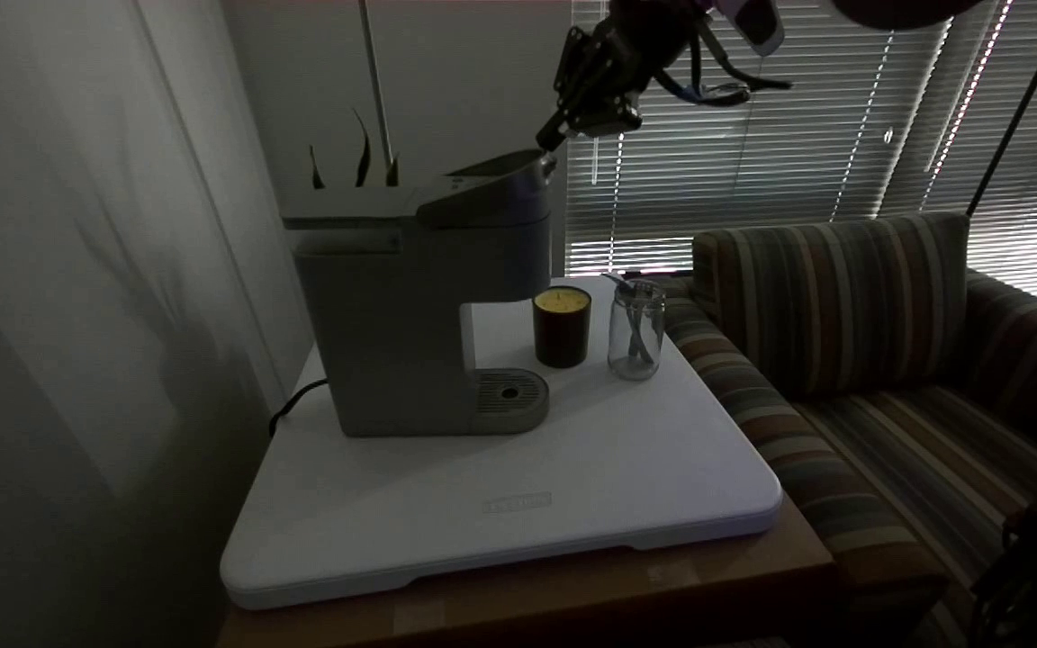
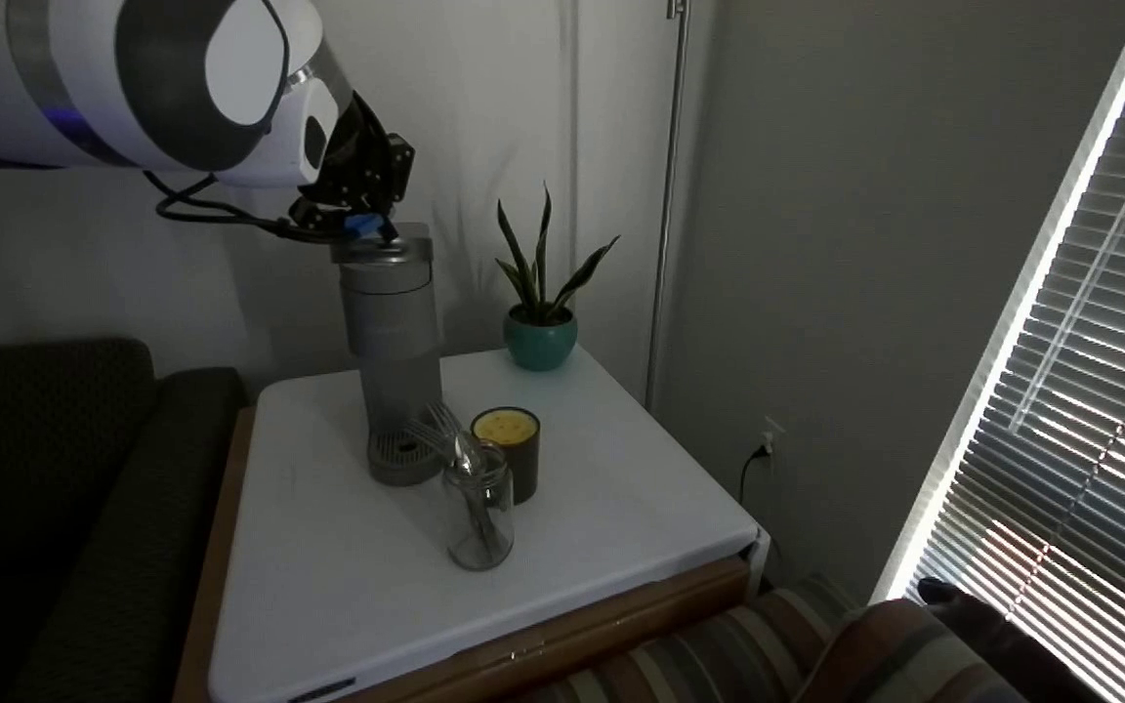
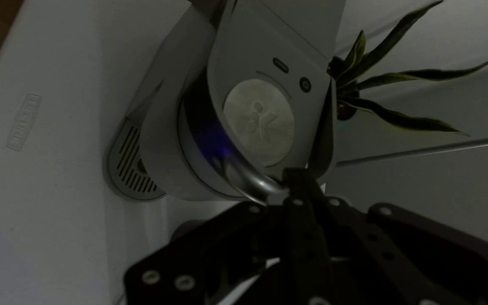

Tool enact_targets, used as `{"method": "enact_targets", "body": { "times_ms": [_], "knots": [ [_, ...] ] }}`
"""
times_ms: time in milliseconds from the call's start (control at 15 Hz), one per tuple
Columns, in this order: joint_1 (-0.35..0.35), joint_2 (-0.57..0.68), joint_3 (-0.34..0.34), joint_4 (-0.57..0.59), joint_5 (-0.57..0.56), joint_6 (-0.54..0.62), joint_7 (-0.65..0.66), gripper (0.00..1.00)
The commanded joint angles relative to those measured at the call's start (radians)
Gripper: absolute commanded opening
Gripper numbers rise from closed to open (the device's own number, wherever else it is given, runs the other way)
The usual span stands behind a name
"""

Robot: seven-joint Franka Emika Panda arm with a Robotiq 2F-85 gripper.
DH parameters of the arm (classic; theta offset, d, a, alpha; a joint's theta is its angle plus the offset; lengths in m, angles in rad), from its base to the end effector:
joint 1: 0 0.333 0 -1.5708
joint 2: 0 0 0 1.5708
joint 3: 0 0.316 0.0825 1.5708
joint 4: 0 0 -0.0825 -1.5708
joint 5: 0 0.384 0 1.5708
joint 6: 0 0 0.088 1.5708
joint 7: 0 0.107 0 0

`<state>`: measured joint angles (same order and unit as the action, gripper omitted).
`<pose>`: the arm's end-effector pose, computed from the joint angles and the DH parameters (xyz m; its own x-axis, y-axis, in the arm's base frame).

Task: Close the coffeemaker then open it

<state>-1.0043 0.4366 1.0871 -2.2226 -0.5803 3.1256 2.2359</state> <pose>0.5826 0.0616 0.3662 -0.0335 -0.9083 -0.4169 -0.7792 0.2850 -0.5583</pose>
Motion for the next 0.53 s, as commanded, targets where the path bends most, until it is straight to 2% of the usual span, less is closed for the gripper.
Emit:
{"method": "enact_targets", "body": {
  "times_ms": [0, 467],
  "knots": [
    [-0.022, -0.031, 0.012, -0.050, 0.006, -0.064, 0.006, 0.00],
    [-0.011, -0.057, 0.021, -0.041, 0.002, -0.209, -0.019, 0.00]
  ]
}}
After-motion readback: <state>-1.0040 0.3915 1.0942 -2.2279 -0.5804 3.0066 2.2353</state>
